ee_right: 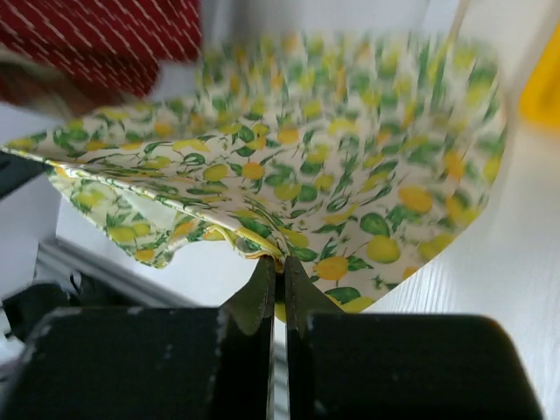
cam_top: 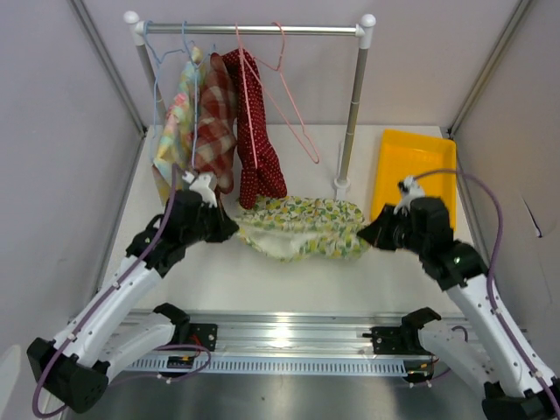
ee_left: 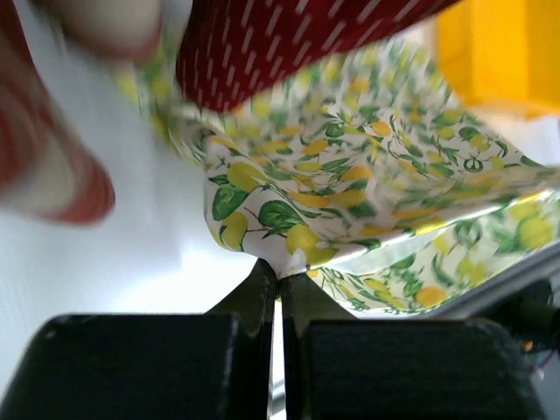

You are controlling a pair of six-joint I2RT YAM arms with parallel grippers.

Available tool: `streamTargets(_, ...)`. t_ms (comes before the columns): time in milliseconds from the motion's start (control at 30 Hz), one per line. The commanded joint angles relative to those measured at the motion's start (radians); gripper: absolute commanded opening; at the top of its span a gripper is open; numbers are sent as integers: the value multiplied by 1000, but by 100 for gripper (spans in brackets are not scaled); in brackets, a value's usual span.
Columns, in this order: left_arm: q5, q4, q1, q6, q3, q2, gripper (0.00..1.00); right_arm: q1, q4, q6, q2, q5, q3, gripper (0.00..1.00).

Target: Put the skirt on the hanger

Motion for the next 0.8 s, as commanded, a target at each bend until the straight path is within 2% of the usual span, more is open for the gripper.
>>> streamTargets(0,30,11,-13,-91,-142,-91,0,89,-7,165,-147,57,-180,0)
streamTargets(33,26,9,-19,-100,-191,-120,0,149,-13,231,-181,78,-264,0)
streamTargets(100,-3,-18,-24,-115,-253,-140,0,207,-28,288,-264,138,-326,0)
streamTargets(200,-43,-17,-69,-155,-264,-154,0,303,-53,383,-311,198,-416,0)
streamTargets(367,-68,5,-84,-157,-262,-46,0,407,-56,455,-279,304,-478,3)
streamTargets(533,-116,95,-84,-177,-307,60,0,415,-34,474,-181,367,-507,7)
streamTargets(600,-120,118,-82,-192,-334,67,0,415,-24,483,-180,364,-519,27)
streamTargets(633,-116,123,-84,-195,-339,59,2,415,-30,489,-193,365,-521,44)
streamTargets(700,-114,126,-84,-203,-357,19,7,415,-45,492,-212,371,-518,57)
streamTargets(733,-119,121,-82,-204,-359,9,13,415,-51,490,-227,382,-515,66)
streamTargets(767,-120,117,-84,-201,-357,-2,20,413,-59,490,-233,390,-509,69)
